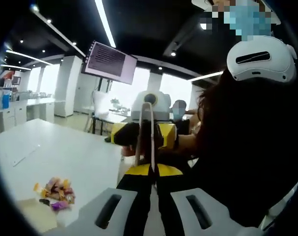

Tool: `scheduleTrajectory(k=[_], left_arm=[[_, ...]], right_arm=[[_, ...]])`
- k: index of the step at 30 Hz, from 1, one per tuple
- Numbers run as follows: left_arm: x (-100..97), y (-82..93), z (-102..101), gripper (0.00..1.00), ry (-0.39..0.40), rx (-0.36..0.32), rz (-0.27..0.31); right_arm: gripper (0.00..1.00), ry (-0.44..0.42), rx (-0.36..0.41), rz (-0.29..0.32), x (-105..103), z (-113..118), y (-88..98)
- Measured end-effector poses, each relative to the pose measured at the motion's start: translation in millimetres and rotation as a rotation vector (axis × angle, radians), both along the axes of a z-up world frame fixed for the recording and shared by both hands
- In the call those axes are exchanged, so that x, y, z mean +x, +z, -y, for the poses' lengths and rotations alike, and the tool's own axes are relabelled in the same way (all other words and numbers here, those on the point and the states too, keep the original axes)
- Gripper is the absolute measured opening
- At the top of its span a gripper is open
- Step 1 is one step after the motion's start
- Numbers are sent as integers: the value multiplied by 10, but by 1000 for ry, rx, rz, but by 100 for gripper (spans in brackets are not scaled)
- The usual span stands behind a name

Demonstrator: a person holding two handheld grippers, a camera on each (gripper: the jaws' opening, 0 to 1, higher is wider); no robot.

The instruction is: Place the target food into the container with the food tongs after gripping and lifting it, then release it inside without dropping or visibly crushing the food.

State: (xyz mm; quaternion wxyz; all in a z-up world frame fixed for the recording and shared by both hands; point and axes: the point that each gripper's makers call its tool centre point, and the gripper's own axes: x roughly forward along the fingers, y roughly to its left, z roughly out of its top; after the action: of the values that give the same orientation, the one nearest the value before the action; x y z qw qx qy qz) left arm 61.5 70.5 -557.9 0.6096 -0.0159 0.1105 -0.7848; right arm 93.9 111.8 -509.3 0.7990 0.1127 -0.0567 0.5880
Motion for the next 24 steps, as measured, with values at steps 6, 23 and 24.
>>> scheduleTrajectory(k=[6, 23, 24], left_arm=[[-18, 9, -12, 0, -4, -2, -16], [-3, 81, -74, 0, -1, -5, 1], [-6, 73, -77, 0, -3, 3, -7]], right_arm=[[19, 13, -17, -6, -12, -13, -6], [20, 18, 44, 70, -26, -5, 84], [20, 21, 38, 70, -28, -34, 83]])
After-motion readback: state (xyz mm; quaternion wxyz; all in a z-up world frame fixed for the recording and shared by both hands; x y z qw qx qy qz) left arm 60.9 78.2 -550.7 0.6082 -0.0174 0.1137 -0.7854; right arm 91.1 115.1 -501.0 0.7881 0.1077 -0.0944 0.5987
